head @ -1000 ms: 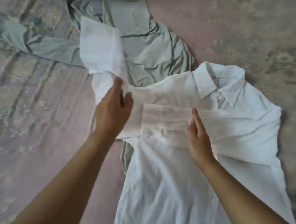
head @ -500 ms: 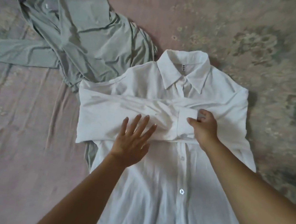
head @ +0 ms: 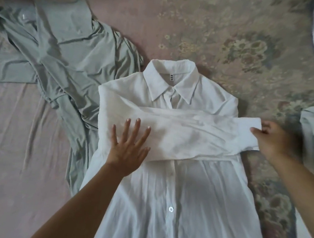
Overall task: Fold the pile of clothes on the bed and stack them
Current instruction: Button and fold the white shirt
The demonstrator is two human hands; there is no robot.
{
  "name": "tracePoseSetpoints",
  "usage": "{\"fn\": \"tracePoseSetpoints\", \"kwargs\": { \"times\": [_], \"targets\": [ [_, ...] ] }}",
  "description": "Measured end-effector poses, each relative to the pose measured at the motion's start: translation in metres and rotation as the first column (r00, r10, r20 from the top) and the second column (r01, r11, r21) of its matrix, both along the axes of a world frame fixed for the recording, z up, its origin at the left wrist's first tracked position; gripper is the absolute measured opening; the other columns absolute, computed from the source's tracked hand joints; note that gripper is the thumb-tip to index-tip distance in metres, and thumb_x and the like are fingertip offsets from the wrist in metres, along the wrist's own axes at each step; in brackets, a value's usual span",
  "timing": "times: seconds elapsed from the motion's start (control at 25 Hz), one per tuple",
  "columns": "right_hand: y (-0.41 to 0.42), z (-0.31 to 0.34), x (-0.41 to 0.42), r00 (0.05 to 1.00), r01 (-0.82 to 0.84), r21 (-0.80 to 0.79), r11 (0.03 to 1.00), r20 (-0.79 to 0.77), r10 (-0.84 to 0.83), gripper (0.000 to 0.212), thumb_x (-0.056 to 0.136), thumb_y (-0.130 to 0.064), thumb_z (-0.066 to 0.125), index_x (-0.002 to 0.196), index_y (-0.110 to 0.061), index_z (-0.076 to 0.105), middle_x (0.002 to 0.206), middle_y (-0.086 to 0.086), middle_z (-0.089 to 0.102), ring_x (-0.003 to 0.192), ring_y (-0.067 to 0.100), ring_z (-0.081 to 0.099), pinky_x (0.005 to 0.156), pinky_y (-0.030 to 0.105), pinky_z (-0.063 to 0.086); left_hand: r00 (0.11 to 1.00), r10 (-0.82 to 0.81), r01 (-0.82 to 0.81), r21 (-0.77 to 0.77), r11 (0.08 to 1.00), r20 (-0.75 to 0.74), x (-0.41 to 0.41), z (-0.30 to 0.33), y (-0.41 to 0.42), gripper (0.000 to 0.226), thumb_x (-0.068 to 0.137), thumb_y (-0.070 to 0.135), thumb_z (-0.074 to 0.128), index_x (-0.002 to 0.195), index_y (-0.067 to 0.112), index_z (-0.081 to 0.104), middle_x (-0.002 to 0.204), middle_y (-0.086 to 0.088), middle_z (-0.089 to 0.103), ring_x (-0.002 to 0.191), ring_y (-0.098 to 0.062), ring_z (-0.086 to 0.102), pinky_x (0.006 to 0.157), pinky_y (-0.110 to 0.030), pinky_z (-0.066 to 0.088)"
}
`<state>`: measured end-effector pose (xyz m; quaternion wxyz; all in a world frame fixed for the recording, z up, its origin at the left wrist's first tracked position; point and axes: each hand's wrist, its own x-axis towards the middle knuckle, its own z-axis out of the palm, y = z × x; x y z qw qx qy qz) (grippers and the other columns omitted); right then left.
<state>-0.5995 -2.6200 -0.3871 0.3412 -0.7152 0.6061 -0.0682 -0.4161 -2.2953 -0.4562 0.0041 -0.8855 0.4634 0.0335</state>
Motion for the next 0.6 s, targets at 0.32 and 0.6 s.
{"fn": "tracePoseSetpoints", "kwargs": {
  "times": [0.32, 0.6],
  "targets": [
    [0.07, -0.003, 0.05, 0.923, -0.158, -0.052, 0.986, 0.348, 0.166, 0.022, 0.088, -0.003, 0.058, 0.107, -0.014, 0.058, 0.076, -0.009, 0.05, 0.063, -0.001, 0.049, 0.065, 0.011, 0.04, 0.961, 0.277, -0.274, 0.104, 0.956, -0.021, 0.037, -0.022, 0.059, 0.066, 0.094, 0.061, 0.011, 0.147, 0.025, 0.03, 0.153, -0.012, 0.029, 0.139, -0.036, 0.025, 0.112, -0.055, -0.007],
    [0.109, -0.047, 0.051, 0.645, -0.764, -0.183, 0.618, -0.214, 0.734, 0.056, 0.099, -0.032, 0.039, 0.149, -0.01, 0.025, 0.149, 0.016, 0.032, 0.135, 0.028, 0.035, 0.107, 0.044, 0.033, 0.983, 0.179, -0.179, 0.0, 0.984, 0.044, 0.037, -0.009, 0.027, 0.067, 0.094, 0.052, 0.019, 0.149, 0.014, 0.027, 0.154, -0.017, 0.023, 0.142, -0.036, 0.02, 0.114, -0.054, -0.005]
  ]
}}
